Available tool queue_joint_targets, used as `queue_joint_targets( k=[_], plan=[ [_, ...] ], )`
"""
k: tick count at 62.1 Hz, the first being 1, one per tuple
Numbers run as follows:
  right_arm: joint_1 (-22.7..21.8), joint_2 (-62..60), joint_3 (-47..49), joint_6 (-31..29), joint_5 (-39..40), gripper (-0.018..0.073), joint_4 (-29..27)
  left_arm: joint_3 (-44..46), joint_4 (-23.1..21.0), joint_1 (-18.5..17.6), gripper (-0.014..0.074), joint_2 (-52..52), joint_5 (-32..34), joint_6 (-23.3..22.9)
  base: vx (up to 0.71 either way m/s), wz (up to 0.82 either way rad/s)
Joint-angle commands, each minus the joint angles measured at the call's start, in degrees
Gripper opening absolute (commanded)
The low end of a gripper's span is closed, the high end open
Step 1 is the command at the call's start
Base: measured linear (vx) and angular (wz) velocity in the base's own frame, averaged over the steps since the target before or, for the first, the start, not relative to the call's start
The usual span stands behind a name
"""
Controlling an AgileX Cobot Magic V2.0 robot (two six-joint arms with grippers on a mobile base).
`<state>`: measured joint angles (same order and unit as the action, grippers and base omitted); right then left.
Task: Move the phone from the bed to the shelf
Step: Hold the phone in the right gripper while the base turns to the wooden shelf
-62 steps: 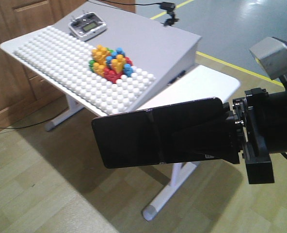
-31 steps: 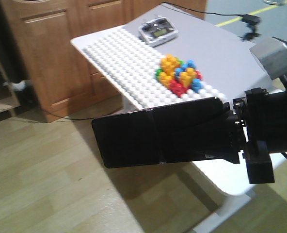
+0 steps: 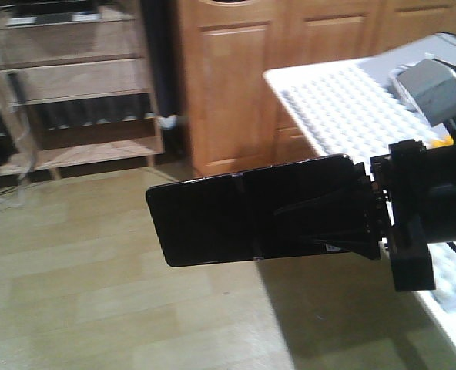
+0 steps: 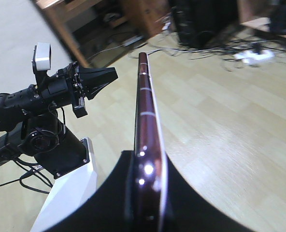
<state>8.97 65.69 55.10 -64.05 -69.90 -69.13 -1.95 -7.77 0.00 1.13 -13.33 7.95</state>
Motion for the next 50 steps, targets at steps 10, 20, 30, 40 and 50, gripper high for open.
queue_joint_targets(
  k=[10,20,30,40,50],
  plan=[
    [-0.2,-1.2,1.5,-0.1,-4.1,-0.0004,-5.3,-0.1,-0.5,-0.2,0.0001,0.3,4.2,-0.2,0.2,0.72],
    [-0.2,-1.2,1.5,-0.1,-4.1,-0.0004,-5.3,-0.1,-0.5,-0.2,0.0001,0.3,4.2,-0.2,0.21,0.62],
    [-0.2,-1.2,1.5,-0.1,-4.1,-0.0004,-5.3,-0.1,-0.5,-0.2,0.0001,0.3,4.2,-0.2,0.22,0.49],
    [-0.2,-1.2,1.5,-0.1,-4.1,-0.0004,-5.3,-0.1,-0.5,-0.2,0.0001,0.3,4.2,-0.2,0.25,0.37],
    [-0.2,-1.2,1.5,-0.1,-4.1,-0.0004,-5.3,-0.1,-0.5,-0.2,0.0001,0.3,4.2,-0.2,0.27,0.28]
  ],
)
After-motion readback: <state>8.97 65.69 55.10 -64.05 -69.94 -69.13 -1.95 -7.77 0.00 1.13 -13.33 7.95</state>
